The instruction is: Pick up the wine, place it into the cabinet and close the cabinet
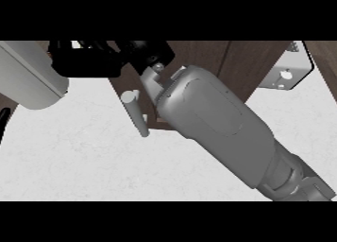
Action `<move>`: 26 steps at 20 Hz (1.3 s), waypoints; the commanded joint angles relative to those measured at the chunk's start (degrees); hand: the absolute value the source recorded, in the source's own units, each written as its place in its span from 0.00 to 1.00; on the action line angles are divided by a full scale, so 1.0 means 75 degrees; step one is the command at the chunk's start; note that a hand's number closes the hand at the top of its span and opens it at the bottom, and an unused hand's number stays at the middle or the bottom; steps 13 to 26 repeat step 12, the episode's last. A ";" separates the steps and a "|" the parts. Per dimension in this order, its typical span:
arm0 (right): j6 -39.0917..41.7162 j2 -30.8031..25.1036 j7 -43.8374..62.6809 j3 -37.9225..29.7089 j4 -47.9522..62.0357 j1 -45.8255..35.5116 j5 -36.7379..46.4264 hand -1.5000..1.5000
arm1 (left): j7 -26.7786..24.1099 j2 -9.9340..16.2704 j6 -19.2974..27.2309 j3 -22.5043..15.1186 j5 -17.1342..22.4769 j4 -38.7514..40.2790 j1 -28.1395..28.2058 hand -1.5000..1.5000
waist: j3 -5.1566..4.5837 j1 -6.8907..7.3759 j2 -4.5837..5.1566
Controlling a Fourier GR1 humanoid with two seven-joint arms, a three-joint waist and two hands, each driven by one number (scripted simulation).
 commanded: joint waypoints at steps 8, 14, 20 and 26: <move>0.0457 -0.0809 -0.1369 -0.0431 0.1663 0.0414 0.0555 1.00 | 0.0289 0.0008 -0.0111 0.0128 0.0056 0.0072 -0.0284 0.00 | 0.0014 0.0025 0.0277; 0.0585 -0.0868 -0.1285 -0.0638 0.1757 0.0053 0.0522 1.00 | 0.0028 -0.0201 -0.0324 -0.0086 -0.0158 0.0120 -0.0172 0.00 | 0.0006 0.0086 0.0248; 0.0585 -0.0868 -0.1285 -0.0638 0.1757 0.0053 0.0522 1.00 | 0.0028 -0.0201 -0.0324 -0.0086 -0.0158 0.0120 -0.0172 0.00 | 0.0006 0.0086 0.0248; 0.0585 -0.0868 -0.1285 -0.0638 0.1757 0.0053 0.0522 1.00 | 0.0028 -0.0201 -0.0324 -0.0086 -0.0158 0.0120 -0.0172 0.00 | 0.0006 0.0086 0.0248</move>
